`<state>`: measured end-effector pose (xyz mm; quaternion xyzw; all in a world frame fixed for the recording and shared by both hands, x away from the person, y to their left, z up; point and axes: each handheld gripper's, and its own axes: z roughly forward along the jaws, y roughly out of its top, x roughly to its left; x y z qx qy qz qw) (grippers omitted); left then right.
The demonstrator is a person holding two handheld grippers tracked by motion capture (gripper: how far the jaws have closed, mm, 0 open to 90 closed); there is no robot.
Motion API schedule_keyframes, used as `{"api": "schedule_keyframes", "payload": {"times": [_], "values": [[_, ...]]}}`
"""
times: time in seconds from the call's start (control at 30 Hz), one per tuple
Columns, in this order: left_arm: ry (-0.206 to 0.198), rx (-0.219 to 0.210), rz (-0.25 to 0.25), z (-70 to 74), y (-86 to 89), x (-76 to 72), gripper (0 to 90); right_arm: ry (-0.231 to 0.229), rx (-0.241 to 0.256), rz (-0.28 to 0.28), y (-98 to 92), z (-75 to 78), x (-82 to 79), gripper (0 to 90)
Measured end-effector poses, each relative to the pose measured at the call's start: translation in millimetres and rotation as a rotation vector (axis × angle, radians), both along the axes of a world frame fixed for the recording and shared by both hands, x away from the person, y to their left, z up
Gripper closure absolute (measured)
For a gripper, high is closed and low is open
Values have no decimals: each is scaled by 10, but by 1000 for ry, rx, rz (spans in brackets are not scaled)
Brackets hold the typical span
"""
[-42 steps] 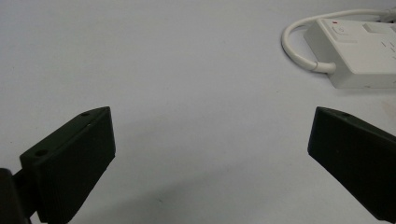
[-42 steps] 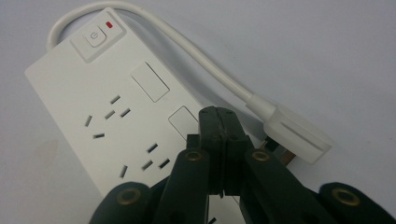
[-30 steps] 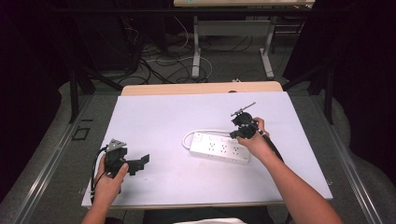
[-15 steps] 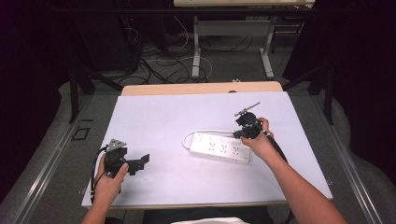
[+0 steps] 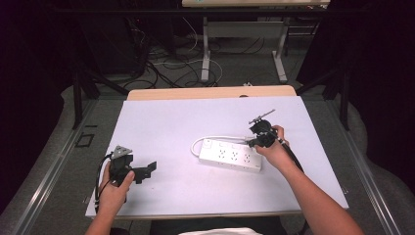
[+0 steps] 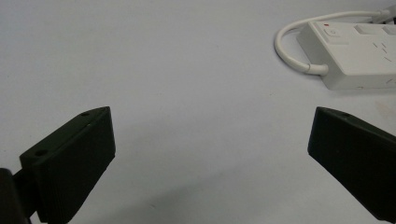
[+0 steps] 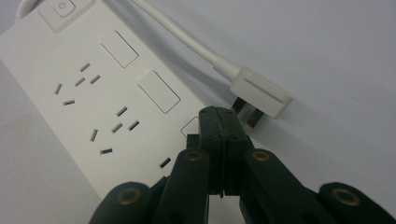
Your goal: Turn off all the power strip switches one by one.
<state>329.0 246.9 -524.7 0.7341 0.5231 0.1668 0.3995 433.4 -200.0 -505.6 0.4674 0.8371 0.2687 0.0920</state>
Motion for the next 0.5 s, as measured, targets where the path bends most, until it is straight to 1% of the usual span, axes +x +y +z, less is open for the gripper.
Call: {"api": "schedule_keyframes", "payload": {"times": [0.03, 0.07, 0.13, 0.17, 0.2, 0.27, 0.3, 0.33, 0.37, 0.4, 0.43, 0.47, 0.5], "values": [[0, 2, 0, -1, -1, -1, 8, 2, 1, -3, 4, -2, -1, 900], [1, 5, -5, 2, 2, -2, 8, -6, -2, -7, 6, -10, 0, 900], [-3, -2, -1, 2, 1, -4, 8, -7, -6, -2, 1, -10, 2, 900], [1, -2, -3, 5, 5, -5, 8, -1, -7, -20, 11, -10, 1, 900], [1, -6, 0, 3, 4, -5, 8, 6, -21, -16, 6, -3, 2, 900], [-3, -5, 4, 0, 3, -4, 8, 11, -19, -12, 4, -12, 3, 900], [-5, -2, 2, 2, 6, -3, 8, 3, -19, -1, -6, -24, 12, 900], [-6, -1, 1, 3, 6, -3, 8, 12, -21, -25, 5, -32, 7, 900], [-4, -7, 5, 3, 0, -5, 8, 6, -21, -8, -10, -44, 10, 900], [-7, -1, 2, 4, 5, -3, 8, 17, -23, -12, -10, -52, 7, 900], [-6, -1, 2, 4, 5, -3, 8, 10, -25, -4, -17, -66, 9, 900], [-6, -1, 3, 4, 5, -2, 8, 19, -19, -19, -14, -65, 4, 900], [-3, -8, 7, 2, -2, -4, 8, 13, -17, -18, -16, -68, 3, 900]]}}
